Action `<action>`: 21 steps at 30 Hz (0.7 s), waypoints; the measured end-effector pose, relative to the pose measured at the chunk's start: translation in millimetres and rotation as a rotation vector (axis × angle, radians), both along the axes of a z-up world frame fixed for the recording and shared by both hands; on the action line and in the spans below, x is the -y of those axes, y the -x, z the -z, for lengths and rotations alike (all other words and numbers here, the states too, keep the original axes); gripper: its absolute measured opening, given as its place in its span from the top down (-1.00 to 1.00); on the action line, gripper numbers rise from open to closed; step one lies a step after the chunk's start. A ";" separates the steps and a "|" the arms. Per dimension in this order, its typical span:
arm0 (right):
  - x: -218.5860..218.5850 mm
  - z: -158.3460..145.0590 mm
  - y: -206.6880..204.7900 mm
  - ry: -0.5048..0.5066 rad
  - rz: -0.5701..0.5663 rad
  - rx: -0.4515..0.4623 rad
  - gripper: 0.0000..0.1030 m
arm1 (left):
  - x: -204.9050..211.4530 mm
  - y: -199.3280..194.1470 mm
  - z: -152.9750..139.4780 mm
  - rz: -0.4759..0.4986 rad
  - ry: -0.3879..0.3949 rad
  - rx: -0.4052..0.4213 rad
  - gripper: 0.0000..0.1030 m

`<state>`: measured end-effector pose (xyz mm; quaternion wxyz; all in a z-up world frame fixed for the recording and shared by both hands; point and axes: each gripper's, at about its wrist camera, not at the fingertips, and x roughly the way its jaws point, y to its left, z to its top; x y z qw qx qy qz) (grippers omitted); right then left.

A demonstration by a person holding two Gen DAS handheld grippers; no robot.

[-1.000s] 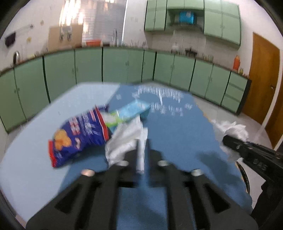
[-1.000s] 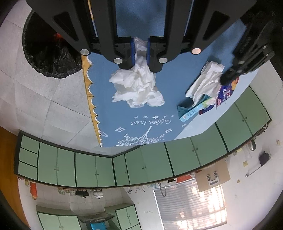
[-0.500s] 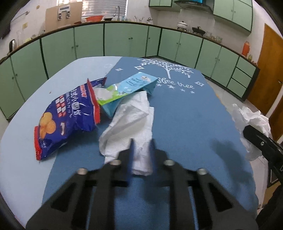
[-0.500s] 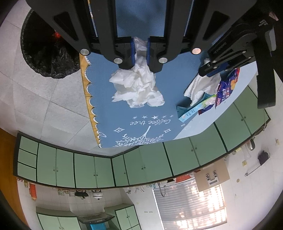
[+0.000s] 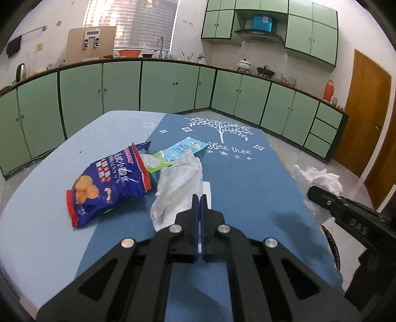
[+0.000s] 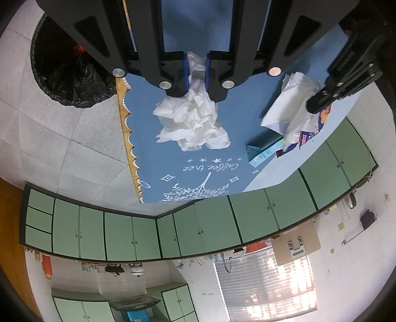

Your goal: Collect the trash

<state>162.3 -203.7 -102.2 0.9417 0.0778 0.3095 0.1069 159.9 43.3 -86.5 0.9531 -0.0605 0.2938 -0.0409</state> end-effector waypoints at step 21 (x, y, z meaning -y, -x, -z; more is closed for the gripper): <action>-5.1 3.0 -2.0 0.002 -0.021 -0.013 0.81 | -8.5 -13.3 16.4 -0.015 -0.046 -0.092 -0.16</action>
